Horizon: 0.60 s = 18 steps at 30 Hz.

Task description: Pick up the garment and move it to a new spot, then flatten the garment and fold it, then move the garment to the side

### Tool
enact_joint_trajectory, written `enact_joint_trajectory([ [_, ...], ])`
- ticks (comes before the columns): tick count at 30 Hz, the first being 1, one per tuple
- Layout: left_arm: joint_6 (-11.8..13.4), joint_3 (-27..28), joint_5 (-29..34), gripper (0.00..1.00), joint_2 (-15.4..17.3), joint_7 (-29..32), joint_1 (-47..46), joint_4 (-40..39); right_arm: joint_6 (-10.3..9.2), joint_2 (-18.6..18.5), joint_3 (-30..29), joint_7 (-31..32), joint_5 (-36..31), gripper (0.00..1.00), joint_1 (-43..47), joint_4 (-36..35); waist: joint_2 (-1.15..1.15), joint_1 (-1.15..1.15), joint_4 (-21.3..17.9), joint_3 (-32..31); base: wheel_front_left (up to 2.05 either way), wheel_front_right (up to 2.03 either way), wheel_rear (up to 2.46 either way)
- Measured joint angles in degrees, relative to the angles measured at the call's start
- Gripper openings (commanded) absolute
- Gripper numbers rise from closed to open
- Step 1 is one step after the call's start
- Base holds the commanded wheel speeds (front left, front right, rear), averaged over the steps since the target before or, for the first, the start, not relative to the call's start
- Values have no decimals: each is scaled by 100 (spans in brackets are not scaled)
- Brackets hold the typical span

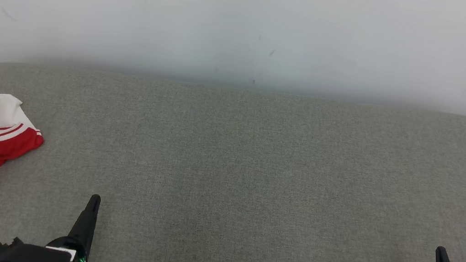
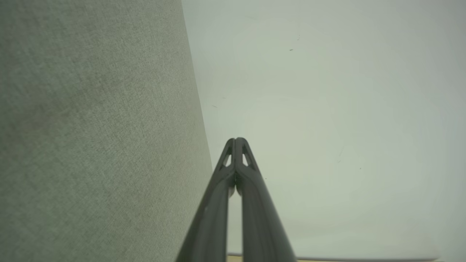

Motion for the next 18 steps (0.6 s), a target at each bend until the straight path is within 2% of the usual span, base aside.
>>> enact_joint_trajectory([
  [7, 0, 0, 0, 0, 0, 0, 0, 0, 0, 0, 0, 0, 0, 0, 0, 0, 0, 0, 0, 0, 0, 0, 0],
  [8, 0, 0, 0, 100, 0, 1, 0, 0, 0, 0, 0, 0, 0, 100, 0, 0, 0, 0, 0, 0, 0, 0, 0],
  [18, 1, -47, 37, 100, -11, -109, 268, 309, -26, 71, 146, -155, -41, 100, 196, 318, 0, 0, -2, -44, 0, 0, 0],
])
